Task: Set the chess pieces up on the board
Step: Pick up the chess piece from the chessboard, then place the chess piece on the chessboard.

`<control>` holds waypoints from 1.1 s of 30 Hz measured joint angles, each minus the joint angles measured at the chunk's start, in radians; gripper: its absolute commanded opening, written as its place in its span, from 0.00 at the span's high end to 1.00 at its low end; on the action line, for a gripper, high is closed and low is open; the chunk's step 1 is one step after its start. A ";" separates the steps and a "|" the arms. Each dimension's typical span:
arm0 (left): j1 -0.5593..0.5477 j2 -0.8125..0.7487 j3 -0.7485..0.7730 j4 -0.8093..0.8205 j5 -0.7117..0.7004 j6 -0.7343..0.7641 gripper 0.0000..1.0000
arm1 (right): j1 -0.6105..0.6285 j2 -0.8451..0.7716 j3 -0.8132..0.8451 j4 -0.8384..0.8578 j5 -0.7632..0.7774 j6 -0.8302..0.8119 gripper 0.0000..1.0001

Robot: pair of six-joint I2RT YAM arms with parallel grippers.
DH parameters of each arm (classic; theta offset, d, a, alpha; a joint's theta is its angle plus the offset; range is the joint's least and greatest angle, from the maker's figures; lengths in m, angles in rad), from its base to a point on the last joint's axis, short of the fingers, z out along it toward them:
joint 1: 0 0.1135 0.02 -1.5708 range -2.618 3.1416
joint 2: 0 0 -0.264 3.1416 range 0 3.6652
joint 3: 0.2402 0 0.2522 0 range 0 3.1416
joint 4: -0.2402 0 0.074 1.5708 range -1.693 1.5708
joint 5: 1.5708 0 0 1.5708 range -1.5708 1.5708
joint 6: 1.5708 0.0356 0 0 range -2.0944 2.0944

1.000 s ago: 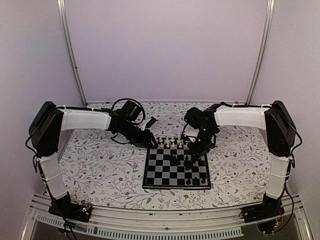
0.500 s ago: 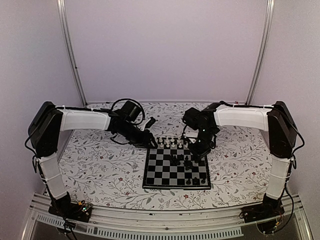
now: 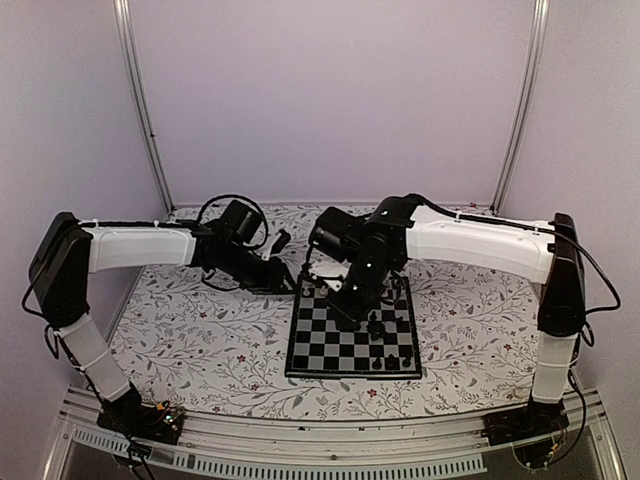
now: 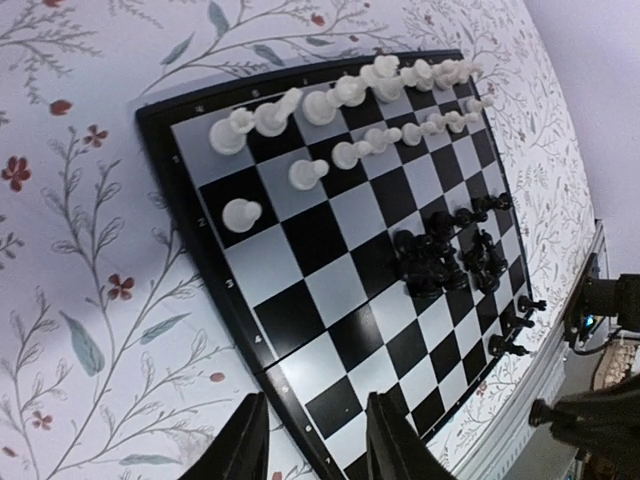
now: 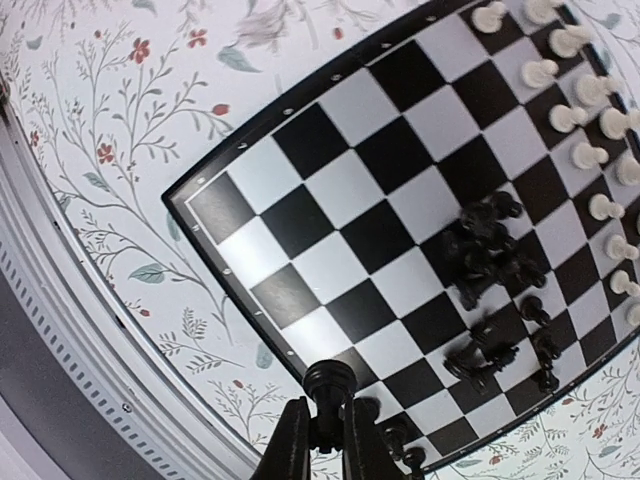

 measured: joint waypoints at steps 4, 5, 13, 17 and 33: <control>0.019 -0.071 -0.067 -0.001 -0.062 -0.042 0.63 | 0.067 0.114 0.117 -0.020 -0.004 -0.008 0.92; 0.027 -0.090 -0.089 -0.001 -0.075 -0.053 0.63 | 0.080 0.142 0.145 -0.024 -0.007 -0.008 0.91; 0.084 -0.233 -0.224 -0.023 -0.137 -0.111 0.62 | 0.157 0.335 0.345 -0.058 -0.037 -0.002 0.91; 0.086 -0.304 -0.266 -0.034 -0.148 -0.111 0.62 | 0.172 0.397 0.396 -0.068 -0.042 0.009 0.91; 0.093 -0.401 -0.325 -0.055 -0.165 -0.132 0.62 | 0.172 0.454 0.401 -0.089 -0.005 0.034 0.89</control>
